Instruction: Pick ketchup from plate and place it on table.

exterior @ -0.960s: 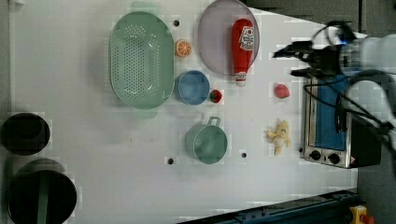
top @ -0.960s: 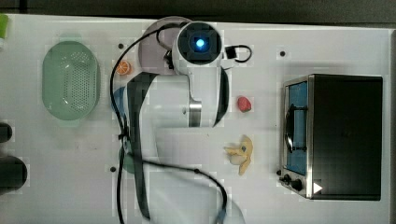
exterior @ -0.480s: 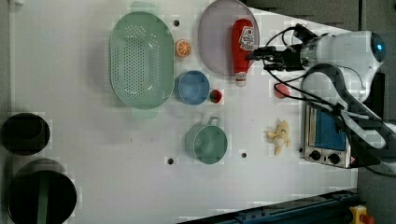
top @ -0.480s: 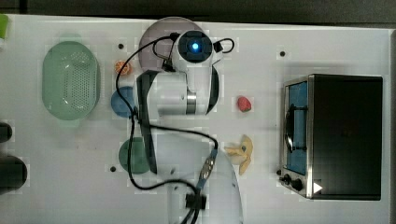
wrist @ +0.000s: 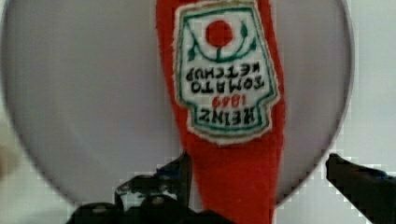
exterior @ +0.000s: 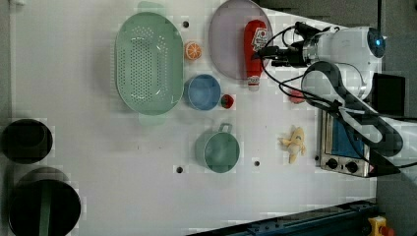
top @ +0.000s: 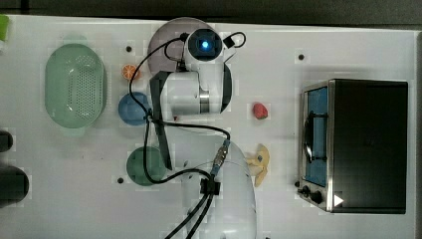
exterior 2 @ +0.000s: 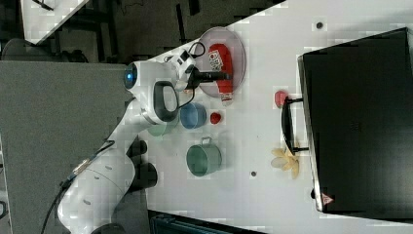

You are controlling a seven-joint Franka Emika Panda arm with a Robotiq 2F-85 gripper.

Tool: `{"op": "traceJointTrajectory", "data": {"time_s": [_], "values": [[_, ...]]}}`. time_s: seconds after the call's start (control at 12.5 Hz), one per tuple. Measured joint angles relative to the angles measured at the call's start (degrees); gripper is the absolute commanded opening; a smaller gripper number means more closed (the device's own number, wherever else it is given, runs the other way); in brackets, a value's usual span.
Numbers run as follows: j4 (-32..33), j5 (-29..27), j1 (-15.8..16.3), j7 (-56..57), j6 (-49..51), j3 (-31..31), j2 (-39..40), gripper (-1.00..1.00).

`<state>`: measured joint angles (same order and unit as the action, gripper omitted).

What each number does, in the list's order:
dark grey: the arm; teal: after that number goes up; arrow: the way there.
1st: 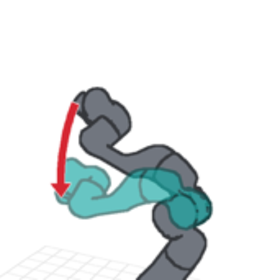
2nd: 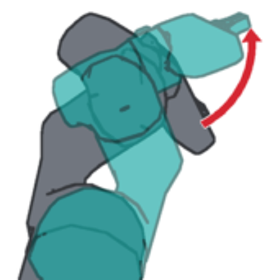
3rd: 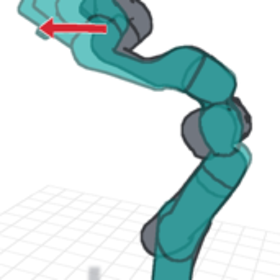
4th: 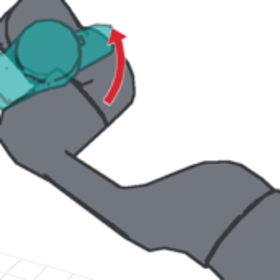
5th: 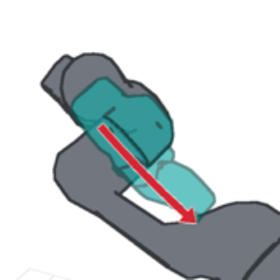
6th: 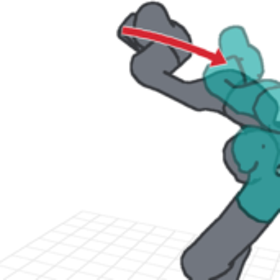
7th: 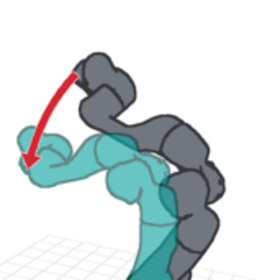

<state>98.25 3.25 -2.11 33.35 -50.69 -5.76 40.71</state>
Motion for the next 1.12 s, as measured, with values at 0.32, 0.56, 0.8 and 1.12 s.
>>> {"op": "traceJointTrajectory", "data": {"time_s": [0.32,0.56,0.8,1.12], "values": [[0.39,1.63,-0.10,0.08,-4.50,0.18,1.40,1.00],[-0.22,1.76,0.33,0.22,-8.06,-0.05,3.13,1.00],[-0.62,1.79,0.47,0.25,-12.48,-0.85,5.15,0.68],[-0.34,1.78,0.71,0.34,-13.04,-0.57,5.65,0.23]]}}
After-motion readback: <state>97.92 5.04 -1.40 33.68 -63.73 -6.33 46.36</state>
